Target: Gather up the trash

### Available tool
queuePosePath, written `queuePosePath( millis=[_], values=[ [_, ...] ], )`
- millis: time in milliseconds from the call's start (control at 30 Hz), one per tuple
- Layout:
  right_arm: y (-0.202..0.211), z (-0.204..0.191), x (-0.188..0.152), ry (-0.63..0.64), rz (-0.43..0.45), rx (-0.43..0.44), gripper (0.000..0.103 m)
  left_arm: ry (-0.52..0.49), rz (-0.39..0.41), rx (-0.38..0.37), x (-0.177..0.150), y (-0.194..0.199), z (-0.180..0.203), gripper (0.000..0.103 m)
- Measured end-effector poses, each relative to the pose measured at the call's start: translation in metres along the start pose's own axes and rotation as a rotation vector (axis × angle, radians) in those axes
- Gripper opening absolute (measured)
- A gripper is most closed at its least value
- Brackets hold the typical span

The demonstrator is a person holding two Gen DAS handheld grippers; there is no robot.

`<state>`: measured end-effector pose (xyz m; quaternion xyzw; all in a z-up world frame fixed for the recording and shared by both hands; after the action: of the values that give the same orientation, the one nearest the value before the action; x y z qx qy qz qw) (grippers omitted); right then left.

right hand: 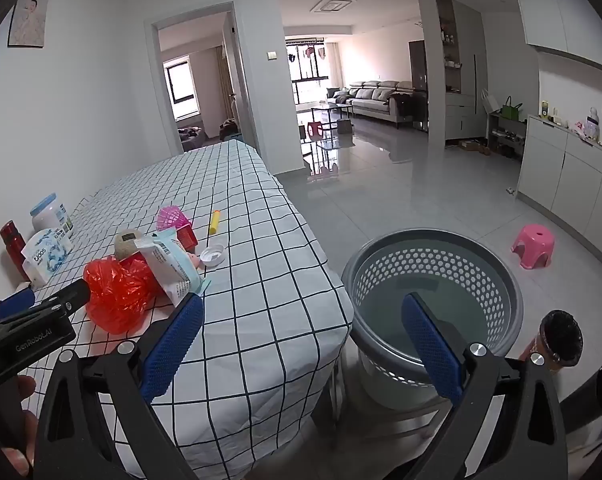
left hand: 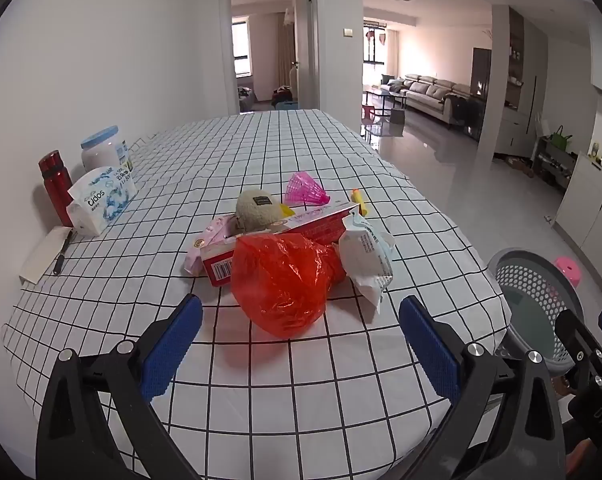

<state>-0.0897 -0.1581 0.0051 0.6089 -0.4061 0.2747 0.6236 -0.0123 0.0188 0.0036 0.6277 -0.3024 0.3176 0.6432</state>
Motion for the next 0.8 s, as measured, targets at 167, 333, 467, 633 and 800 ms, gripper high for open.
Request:
queuePosePath(
  millis=[167, 333, 467, 633, 800],
  values=[
    [-0.0005, 0.0002, 0.0002, 0.0, -0.002, -0.001, 0.095, -0.001, -0.001, -0.001, 0.0004, -0.0006, 0.0004, 0.097],
    [-0.0013, -0.0002, 0.0002, 0.001, -0.006, -0.001, 0.095, -0.001, 0.0, -0.002, 0.0005, -0.0004, 0.001, 0.097],
    [-0.0033, -0.0006, -0.0011, 0.004, -0.006, 0.004, 0.095, -0.003, -0.001, -0.005, 0.001, -0.0014, 0.0024, 0.097],
    [-0.0042, -0.0002, -0.0028, 0.003, -0.007, 0.009, 0.095, -0.012, -0.007, 0.006, 0.0009, -0.0049, 0.005, 0.097],
    [-0.0051, -0.0001, -0.0001, 0.007, -0.01, 0.017, 0.095, -0.014, -0.008, 0.006, 0.0009, -0.0056, 0.006, 0.097]
  ],
)
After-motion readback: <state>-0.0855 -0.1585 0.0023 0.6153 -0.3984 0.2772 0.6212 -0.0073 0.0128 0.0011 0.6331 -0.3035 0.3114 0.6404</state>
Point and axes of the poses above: each gripper's, at about its wrist camera, not at the fingertips, and y roughly against the way its jaws point, z to its right, x to its top, the point moved 2 cm from there along -y, roughly the way its jaws point, and after that the axes turned 5 degrees about y, right-handed, at the moved point
